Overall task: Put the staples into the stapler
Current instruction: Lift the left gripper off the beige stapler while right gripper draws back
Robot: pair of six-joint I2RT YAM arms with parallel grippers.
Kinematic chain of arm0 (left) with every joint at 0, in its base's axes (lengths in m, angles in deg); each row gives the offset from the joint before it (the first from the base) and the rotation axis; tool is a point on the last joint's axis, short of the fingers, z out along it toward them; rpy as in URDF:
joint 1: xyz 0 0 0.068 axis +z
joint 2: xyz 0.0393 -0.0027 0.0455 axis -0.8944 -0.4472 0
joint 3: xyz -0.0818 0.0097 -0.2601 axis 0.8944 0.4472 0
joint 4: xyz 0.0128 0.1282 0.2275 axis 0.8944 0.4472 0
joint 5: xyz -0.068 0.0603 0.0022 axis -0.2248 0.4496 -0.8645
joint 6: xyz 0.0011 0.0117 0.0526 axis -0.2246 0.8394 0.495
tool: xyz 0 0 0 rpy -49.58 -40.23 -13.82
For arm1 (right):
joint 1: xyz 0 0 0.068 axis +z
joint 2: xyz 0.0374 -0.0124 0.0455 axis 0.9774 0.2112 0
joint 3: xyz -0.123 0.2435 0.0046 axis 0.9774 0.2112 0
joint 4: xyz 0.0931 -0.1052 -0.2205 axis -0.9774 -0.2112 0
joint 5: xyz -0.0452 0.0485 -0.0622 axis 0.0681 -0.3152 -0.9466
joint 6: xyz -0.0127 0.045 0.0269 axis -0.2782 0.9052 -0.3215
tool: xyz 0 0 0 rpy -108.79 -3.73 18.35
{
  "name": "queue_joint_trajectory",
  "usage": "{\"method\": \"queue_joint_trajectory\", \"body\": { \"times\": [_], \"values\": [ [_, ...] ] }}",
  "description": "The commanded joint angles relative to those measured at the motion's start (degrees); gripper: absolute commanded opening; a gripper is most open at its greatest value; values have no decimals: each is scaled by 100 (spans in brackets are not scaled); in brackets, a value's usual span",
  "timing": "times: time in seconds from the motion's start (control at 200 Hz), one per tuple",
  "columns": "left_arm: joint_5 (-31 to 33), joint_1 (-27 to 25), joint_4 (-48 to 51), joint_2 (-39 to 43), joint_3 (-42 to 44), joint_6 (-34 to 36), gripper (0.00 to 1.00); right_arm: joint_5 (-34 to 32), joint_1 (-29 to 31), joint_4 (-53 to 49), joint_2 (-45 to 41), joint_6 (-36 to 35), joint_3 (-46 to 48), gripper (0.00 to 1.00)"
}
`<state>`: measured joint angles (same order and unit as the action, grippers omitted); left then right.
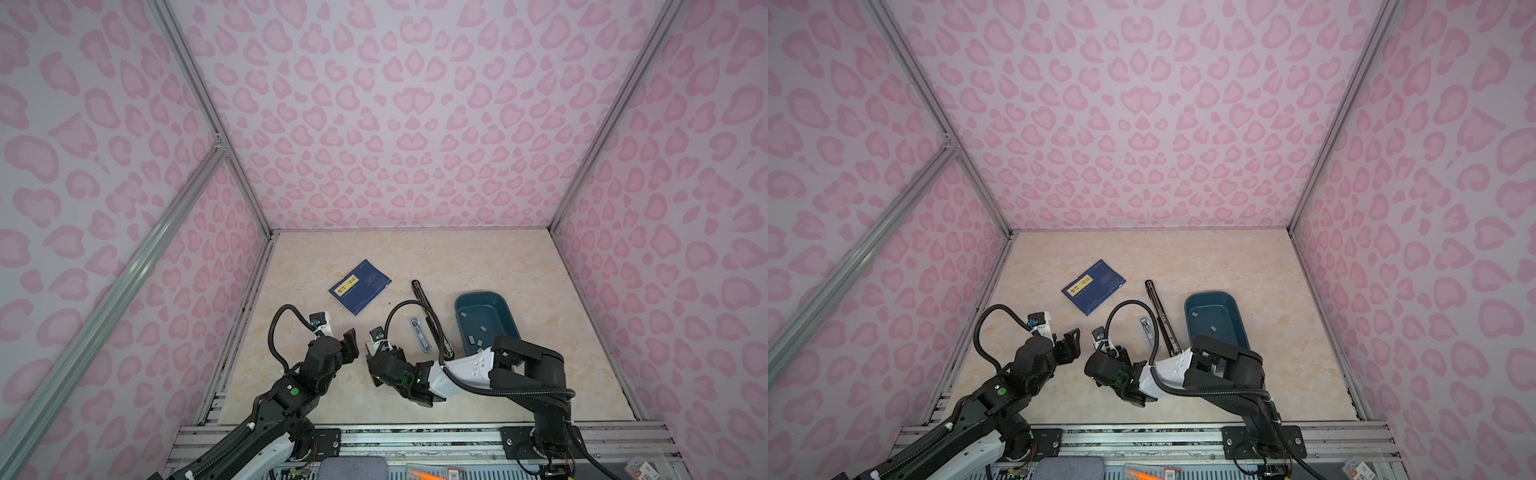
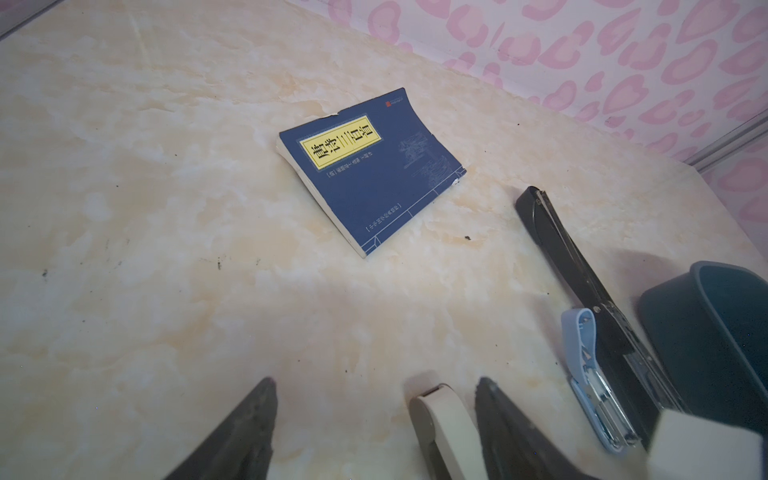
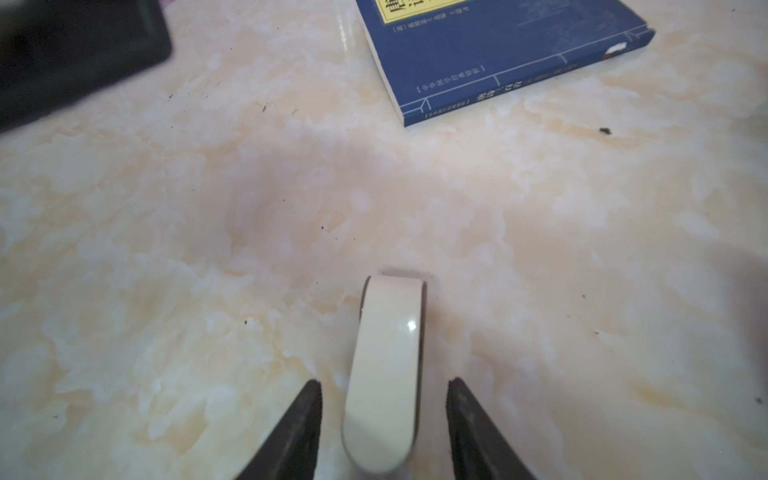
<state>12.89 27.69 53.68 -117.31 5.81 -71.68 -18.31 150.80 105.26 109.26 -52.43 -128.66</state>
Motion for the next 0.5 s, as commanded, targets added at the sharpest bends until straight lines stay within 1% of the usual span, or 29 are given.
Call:
{"method": "queue_joint_trajectory", "body": {
  "times": [0.0,0.055,0.14,0.29,0.39,0.495],
  "values": [
    [-32,16,63,-3,-139,30,77,-268,-4,190,-367,-147,241,53],
    [-82,15,29,-33,-187,66,78,-447,-21,131,-643,-190,430,53],
    [-179,15,-38,-120,-270,90,84,-689,-103,65,-1154,-212,834,54],
    [-602,18,-310,-413,-447,146,89,-907,-390,-8,-1960,-199,1695,52],
    [-973,15,-563,-752,-576,204,90,-819,-622,-100,-2230,-187,2084,50],
    [-1360,6,-822,-1243,-756,250,90,-669,-716,-101,-2264,-297,2267,48]
  ]
}}
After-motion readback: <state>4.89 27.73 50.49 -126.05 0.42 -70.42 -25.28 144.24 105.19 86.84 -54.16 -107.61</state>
